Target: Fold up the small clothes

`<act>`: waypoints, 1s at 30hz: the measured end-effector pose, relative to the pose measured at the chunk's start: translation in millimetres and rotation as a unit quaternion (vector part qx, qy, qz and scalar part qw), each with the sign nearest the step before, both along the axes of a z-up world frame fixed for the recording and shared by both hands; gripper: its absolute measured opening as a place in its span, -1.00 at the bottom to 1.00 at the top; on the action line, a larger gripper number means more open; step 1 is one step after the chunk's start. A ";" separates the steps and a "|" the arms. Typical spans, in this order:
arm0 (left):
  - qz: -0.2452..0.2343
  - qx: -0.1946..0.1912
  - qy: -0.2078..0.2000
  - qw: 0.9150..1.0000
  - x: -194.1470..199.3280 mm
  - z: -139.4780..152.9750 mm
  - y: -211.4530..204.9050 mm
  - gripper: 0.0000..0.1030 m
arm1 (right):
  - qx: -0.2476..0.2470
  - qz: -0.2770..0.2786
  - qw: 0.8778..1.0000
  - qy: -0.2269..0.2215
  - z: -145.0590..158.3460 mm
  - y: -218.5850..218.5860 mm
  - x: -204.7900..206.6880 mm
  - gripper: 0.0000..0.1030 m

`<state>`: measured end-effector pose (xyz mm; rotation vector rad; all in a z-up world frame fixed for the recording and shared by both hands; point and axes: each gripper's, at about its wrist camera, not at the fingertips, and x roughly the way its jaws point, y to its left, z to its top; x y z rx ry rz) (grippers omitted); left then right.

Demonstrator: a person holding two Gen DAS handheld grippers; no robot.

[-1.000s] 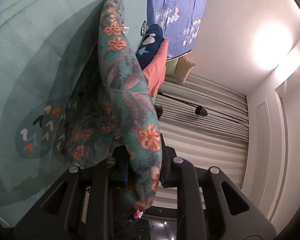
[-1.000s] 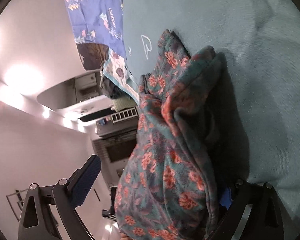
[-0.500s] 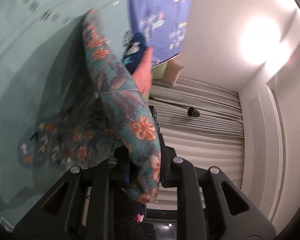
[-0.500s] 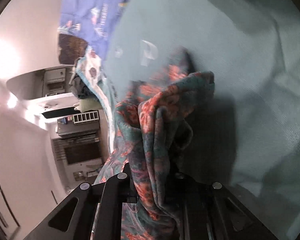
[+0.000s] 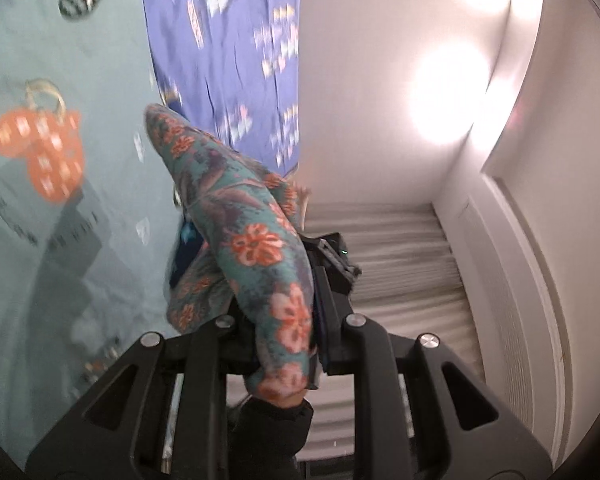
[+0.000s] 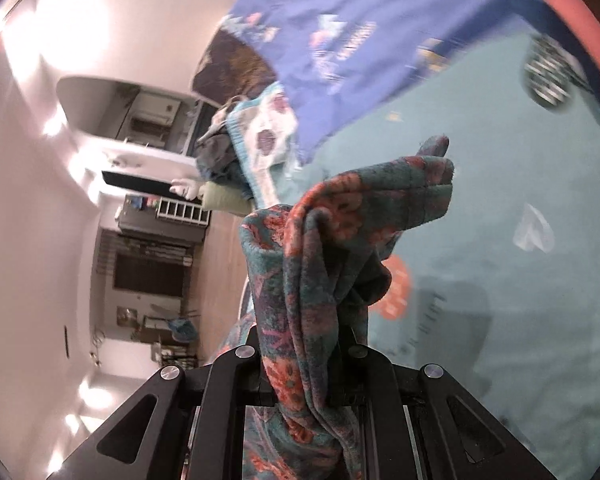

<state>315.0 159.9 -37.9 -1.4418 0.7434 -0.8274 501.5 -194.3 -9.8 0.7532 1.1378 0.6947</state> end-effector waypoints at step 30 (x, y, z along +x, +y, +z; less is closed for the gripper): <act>0.189 0.457 0.136 0.859 41.5 -152.5 177.7 -0.05 | -0.213 0.193 0.938 -0.193 -214.2 316.8 18.4 -0.47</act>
